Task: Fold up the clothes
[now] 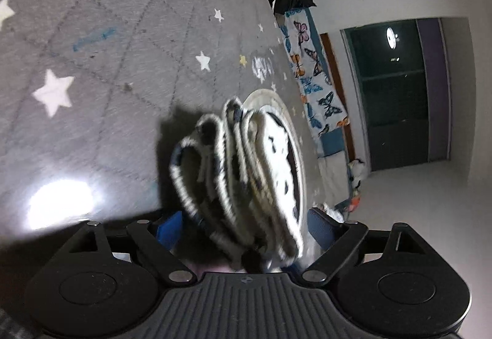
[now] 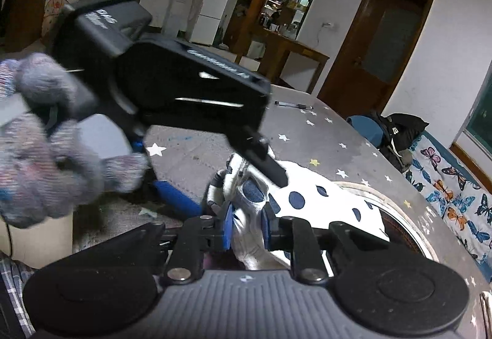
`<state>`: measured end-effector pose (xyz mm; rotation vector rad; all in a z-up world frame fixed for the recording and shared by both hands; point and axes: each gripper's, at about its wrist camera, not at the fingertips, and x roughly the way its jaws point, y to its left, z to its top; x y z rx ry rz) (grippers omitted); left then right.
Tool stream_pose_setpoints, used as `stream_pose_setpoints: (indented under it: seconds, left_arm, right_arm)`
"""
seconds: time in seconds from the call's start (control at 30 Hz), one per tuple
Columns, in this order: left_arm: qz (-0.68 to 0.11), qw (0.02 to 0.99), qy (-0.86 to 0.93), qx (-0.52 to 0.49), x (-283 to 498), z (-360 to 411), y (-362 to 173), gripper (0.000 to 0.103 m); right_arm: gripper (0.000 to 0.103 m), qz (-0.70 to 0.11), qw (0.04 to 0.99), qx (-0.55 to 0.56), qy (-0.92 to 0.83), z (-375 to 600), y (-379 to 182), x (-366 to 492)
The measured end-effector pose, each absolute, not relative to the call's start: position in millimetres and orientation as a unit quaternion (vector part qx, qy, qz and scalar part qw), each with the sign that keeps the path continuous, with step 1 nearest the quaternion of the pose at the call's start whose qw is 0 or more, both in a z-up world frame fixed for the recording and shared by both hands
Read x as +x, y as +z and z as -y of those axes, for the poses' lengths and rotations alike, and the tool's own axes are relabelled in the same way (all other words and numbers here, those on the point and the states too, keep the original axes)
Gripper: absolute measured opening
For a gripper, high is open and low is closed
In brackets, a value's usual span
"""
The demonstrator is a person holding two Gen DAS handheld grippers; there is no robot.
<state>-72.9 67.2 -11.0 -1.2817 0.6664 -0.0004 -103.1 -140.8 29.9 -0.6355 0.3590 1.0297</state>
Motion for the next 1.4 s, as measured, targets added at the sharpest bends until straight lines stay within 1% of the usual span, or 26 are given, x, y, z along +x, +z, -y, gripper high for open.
stream_pose_setpoints:
  seconds: [0.03, 0.07, 0.1, 0.13, 0.17, 0.2, 0.27, 0.3, 0.37, 0.57, 0.73, 0.77, 0.8, 0.83, 1.17, 1.4]
  left_arm:
    - [-0.303, 0.751, -0.003, -0.587, -71, -68, -12, 0.083]
    - [-0.301, 0.751, -0.006, -0.588, -69, -69, -13, 0.076]
    - [-0.303, 0.751, -0.007, -0.586, -69, -71, -14, 0.067]
    - [-0.305, 0.752, -0.007, -0.584, -69, -72, -16, 0.061]
    - [-0.308, 0.753, -0.008, -0.582, -69, -74, -18, 0.048]
    - [-0.310, 0.753, -0.009, -0.580, -69, -75, -19, 0.039]
    - [-0.314, 0.754, -0.011, -0.577, -69, -78, -23, 0.031]
    - [-0.316, 0.755, -0.011, -0.575, -69, -80, -24, 0.030]
    - [-0.320, 0.756, -0.013, -0.571, -69, -83, -28, 0.028]
    - [-0.334, 0.770, -0.015, -0.543, -75, -94, -24, 0.028]
    - [-0.341, 0.775, -0.015, -0.532, -81, -99, -21, 0.028]
    - [-0.343, 0.777, -0.015, -0.528, -82, -100, -20, 0.028]
    - [-0.345, 0.779, -0.015, -0.524, -80, -101, -18, 0.028]
    - [-0.347, 0.781, -0.015, -0.520, -78, -101, -16, 0.028]
    - [-0.358, 0.803, -0.017, -0.477, -93, -116, -5, 0.028]
    - [-0.366, 0.816, -0.019, -0.447, -92, -117, 3, 0.029]
  right_arm:
    - [0.017, -0.169, 0.808, -0.296, 0.482, 143, 30, -103]
    - [0.017, -0.170, 0.808, -0.294, 0.482, 144, 30, -104]
    - [0.017, -0.171, 0.807, -0.292, 0.484, 145, 30, -104]
    - [0.017, -0.173, 0.806, -0.292, 0.485, 146, 30, -104]
    - [0.017, -0.173, 0.805, -0.292, 0.487, 146, 29, -104]
    - [0.017, -0.178, 0.803, -0.290, 0.489, 147, 29, -103]
    - [0.020, -0.190, 0.799, -0.283, 0.496, 149, 29, -100]
    - [0.024, -0.195, 0.797, -0.275, 0.501, 151, 29, -98]
    - [0.027, -0.206, 0.797, -0.253, 0.509, 157, 33, -92]
    - [0.031, -0.227, 0.814, -0.190, 0.499, 181, 50, -68]
    - [0.033, -0.250, 0.835, -0.176, 0.458, 189, 45, -37]
    - [0.035, -0.254, 0.836, -0.172, 0.454, 190, 42, -32]
    - [0.039, -0.259, 0.838, -0.170, 0.450, 190, 39, -26]
    - [0.040, -0.264, 0.839, -0.168, 0.444, 189, 35, -22]
    - [0.041, -0.325, 0.846, -0.145, 0.397, 204, 8, 17]
    - [0.041, -0.311, 0.844, -0.146, 0.412, 188, 20, 16]
